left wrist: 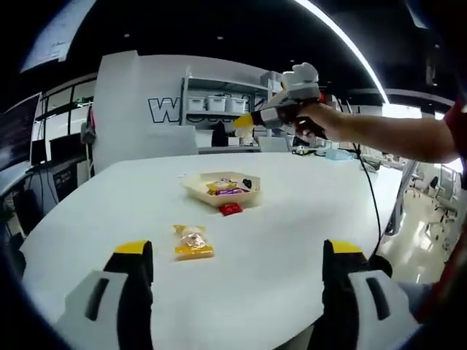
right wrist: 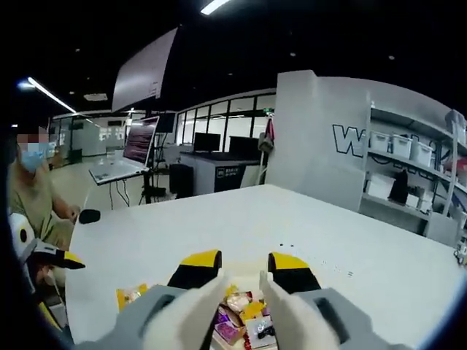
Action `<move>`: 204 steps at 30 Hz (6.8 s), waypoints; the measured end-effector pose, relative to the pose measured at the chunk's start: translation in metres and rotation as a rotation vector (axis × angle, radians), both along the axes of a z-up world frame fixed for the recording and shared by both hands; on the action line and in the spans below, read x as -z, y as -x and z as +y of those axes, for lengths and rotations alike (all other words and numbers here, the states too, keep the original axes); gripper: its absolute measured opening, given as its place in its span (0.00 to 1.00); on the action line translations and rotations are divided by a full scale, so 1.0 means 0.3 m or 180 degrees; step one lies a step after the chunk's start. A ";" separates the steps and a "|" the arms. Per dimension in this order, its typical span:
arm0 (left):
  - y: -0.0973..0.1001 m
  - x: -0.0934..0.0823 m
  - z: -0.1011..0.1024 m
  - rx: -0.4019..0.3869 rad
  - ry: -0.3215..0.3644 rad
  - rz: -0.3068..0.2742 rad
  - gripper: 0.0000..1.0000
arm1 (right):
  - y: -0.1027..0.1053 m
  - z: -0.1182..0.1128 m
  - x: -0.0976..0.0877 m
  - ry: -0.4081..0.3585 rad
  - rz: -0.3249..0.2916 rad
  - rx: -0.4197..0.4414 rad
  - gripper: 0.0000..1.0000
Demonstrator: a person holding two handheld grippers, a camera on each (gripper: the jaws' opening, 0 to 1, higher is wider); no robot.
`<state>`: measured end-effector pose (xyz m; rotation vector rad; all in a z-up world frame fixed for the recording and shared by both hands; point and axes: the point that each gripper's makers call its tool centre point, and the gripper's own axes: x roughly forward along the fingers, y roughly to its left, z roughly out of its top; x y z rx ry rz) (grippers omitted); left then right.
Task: Place the target food into the container with the food tongs after gripping and lifting it, then release it inside without dropping or visibly crushing the food.
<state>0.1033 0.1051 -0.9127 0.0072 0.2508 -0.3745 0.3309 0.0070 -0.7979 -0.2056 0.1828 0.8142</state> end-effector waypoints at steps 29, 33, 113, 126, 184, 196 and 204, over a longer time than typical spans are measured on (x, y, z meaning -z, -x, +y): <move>0.030 0.024 0.015 -0.0059 0.0019 0.0090 0.97 | 0.142 0.110 0.194 0.0002 0.0361 -0.0436 0.21; 0.028 0.030 0.021 -0.0073 0.0032 0.0102 0.97 | 0.171 0.129 0.252 0.0056 0.0434 -0.0541 0.21; 0.060 -0.013 -0.023 0.0033 -0.0131 0.0025 0.92 | 0.309 0.054 0.502 0.0156 0.1128 -0.0684 0.23; 0.064 -0.002 -0.072 0.0148 -0.0185 0.0048 0.92 | 0.306 0.082 0.467 0.0406 0.0782 -0.0681 0.24; 0.057 0.047 -0.069 0.0080 -0.0252 0.0197 0.94 | 0.073 0.041 0.146 0.0383 0.0008 -0.0225 0.18; 0.055 0.047 -0.052 0.0051 -0.0289 0.0202 0.93 | 0.012 0.033 0.122 0.0410 -0.0009 -0.0163 0.19; 0.059 0.060 -0.057 0.0057 -0.0277 0.0234 0.94 | 0.036 0.042 0.127 0.0380 -0.0002 -0.0197 0.20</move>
